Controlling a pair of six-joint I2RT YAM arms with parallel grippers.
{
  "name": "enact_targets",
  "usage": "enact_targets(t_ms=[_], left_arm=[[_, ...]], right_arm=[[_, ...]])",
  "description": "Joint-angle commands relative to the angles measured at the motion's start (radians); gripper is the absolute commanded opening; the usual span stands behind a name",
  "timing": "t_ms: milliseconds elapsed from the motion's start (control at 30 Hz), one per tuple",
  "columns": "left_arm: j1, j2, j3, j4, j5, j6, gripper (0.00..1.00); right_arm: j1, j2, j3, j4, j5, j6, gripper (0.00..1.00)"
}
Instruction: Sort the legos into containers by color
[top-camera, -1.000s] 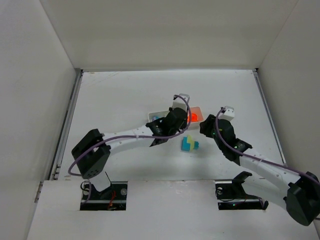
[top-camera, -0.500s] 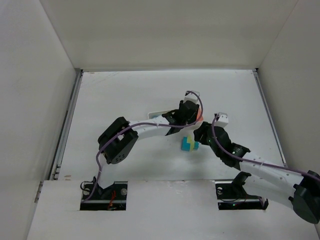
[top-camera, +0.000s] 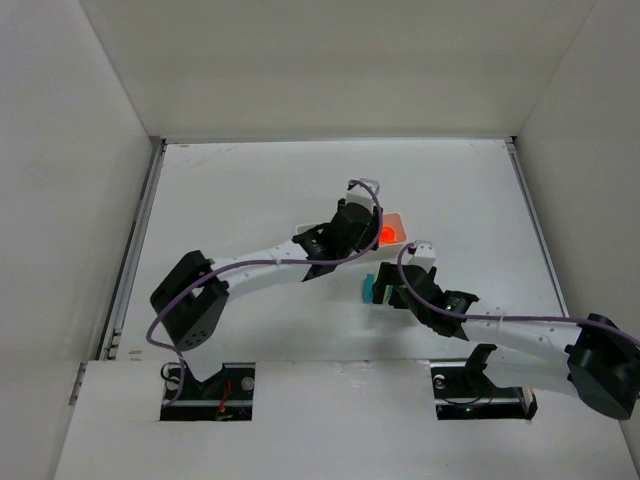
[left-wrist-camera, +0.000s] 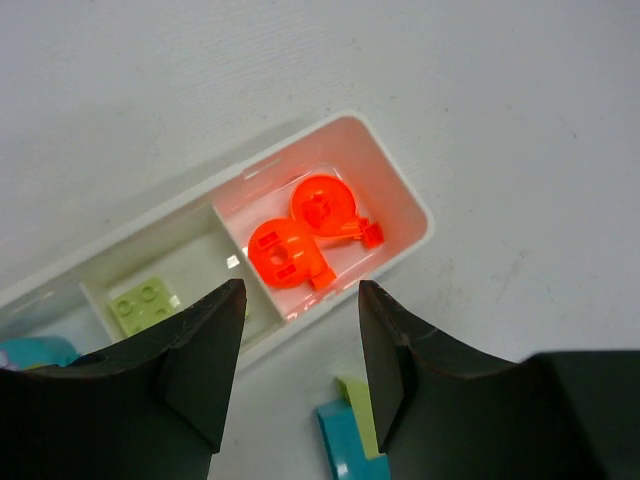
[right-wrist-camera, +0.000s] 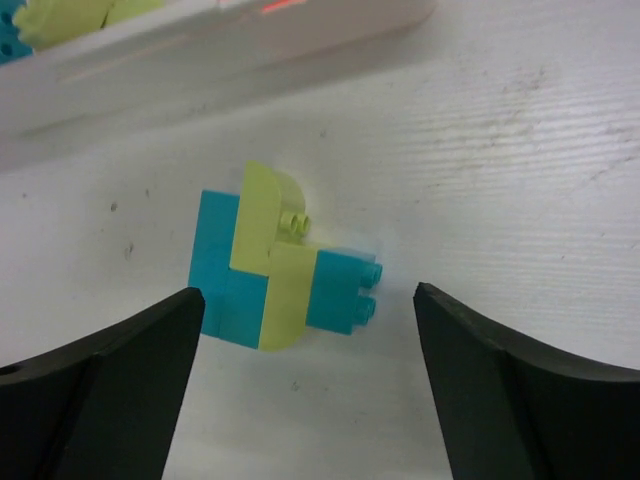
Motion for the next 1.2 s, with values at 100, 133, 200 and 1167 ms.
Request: enact_targets(t_ms=[100, 133, 200, 1167], left_arm=[[-0.015, -0.317, -0.252, 0.024, -0.063, -0.070, 0.48], [-0.014, -0.363, -0.297, 0.017, -0.065, -0.099, 0.48], [-0.011, -0.454, -0.384, -0.019, -0.060, -0.163, 0.48], [-0.132, -0.227, -0.532, 0.309, 0.113, -0.432, 0.55]], right_arm=[[0.037, 0.013, 0.036, -0.008, 0.021, 0.036, 0.98], [0.037, -0.007, 0.026, -0.002, 0.024, 0.053, 0.97], [0.016, -0.059, 0.003, 0.014, 0.021, 0.077, 0.90], [-0.265, 0.025, -0.095, 0.287, -0.177, 0.123, 0.40]])
